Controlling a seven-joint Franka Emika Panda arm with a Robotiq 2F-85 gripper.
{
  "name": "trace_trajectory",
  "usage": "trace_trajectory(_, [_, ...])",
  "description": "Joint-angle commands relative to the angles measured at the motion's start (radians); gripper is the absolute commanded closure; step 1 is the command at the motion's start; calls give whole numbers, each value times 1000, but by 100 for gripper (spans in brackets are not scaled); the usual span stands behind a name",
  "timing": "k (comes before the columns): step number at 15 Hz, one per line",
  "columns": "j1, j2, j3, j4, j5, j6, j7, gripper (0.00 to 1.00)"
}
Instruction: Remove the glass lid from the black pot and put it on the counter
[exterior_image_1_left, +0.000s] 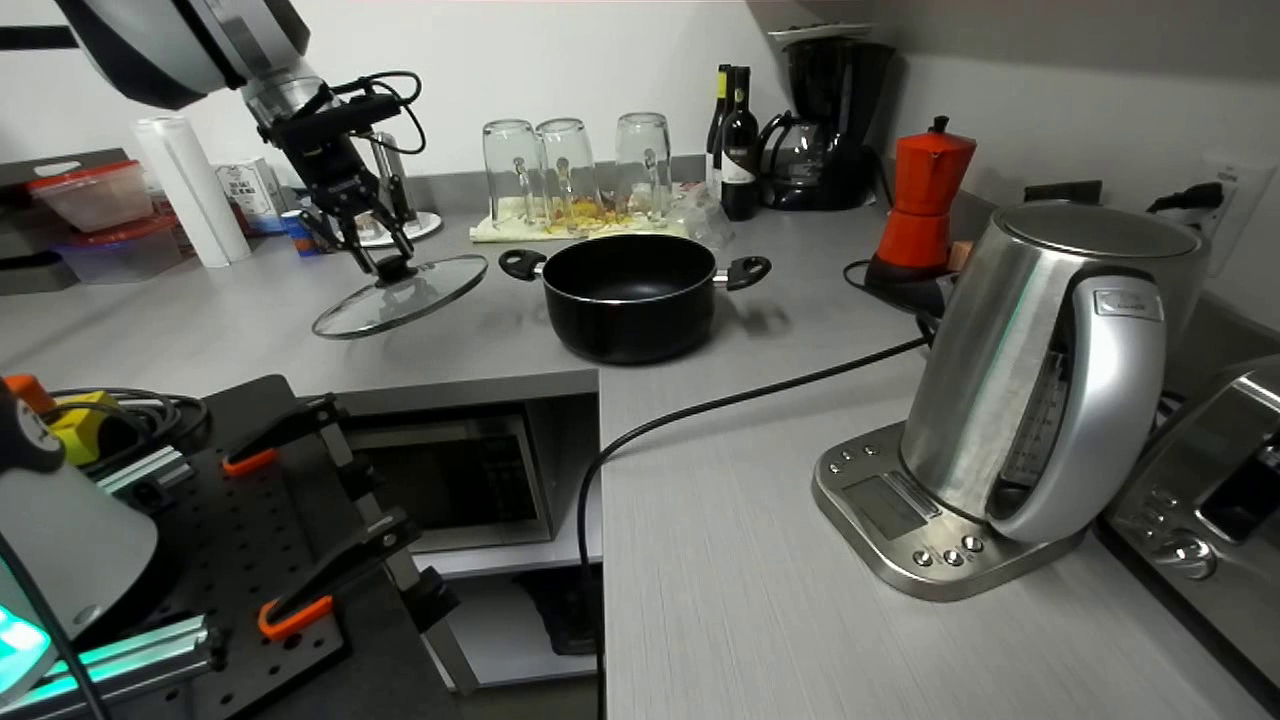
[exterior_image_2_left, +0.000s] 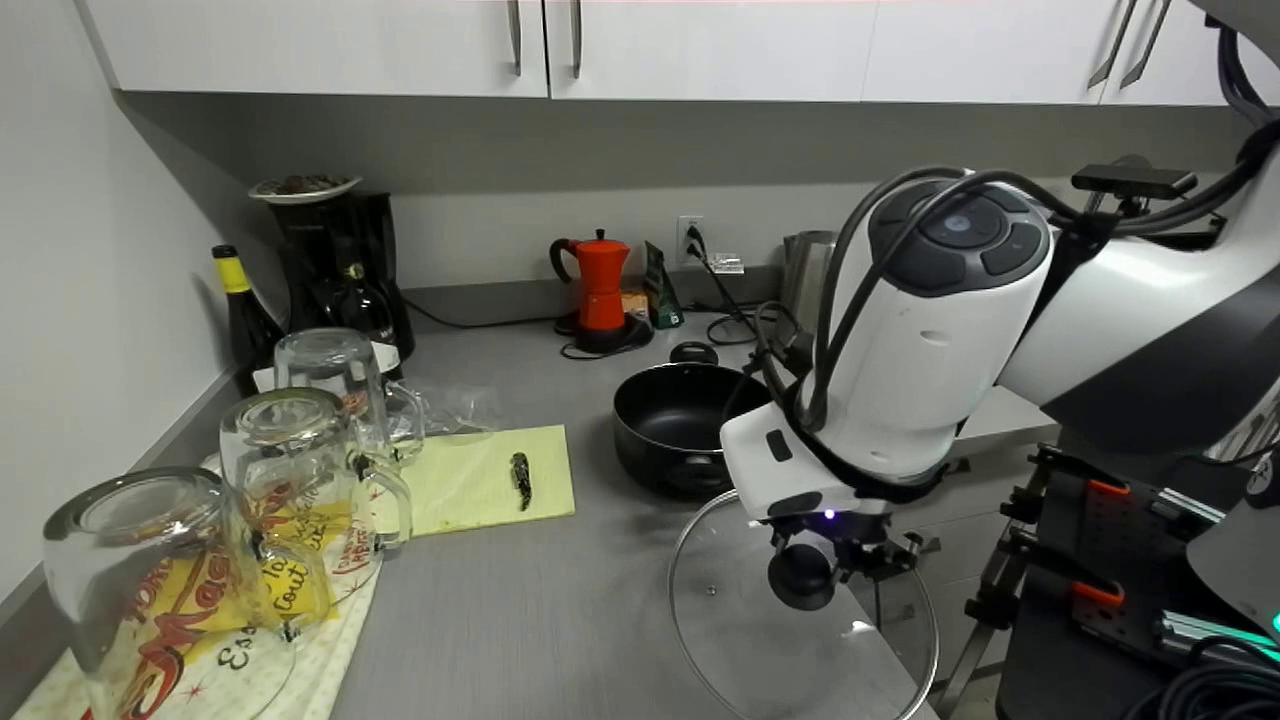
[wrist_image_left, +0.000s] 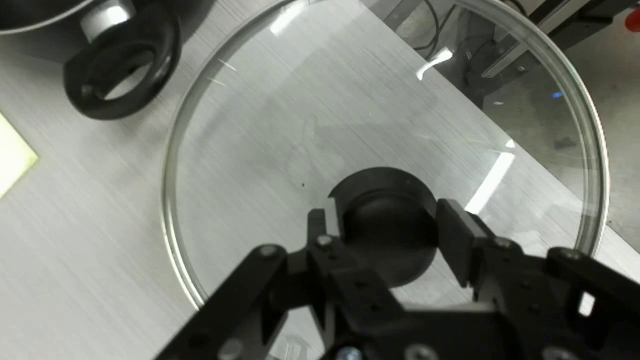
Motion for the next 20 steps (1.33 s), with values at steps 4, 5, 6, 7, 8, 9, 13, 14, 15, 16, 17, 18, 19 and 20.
trace_trajectory(4, [-10,67,10,17,17,104,-46,76])
trace_trajectory(5, [-12,82,9,22,20,119,-53,76])
trace_trajectory(6, [-15,95,8,26,21,134,-59,76])
trace_trajectory(7, [-19,107,8,30,26,146,-67,76])
trace_trajectory(8, [-24,118,7,34,30,159,-73,76])
trace_trajectory(9, [-31,128,9,36,40,175,-82,76])
trace_trajectory(13, [-59,154,13,41,83,229,-118,76])
trace_trajectory(14, [-68,161,16,42,99,242,-133,76])
trace_trajectory(15, [-71,165,14,42,112,253,-140,76])
trace_trajectory(16, [-76,169,13,41,125,260,-151,76])
trace_trajectory(17, [-79,172,13,41,137,263,-159,76])
trace_trajectory(18, [-82,175,13,40,148,267,-169,76])
trace_trajectory(19, [-82,178,10,40,156,268,-176,76])
trace_trajectory(20, [-83,181,9,39,162,268,-182,76])
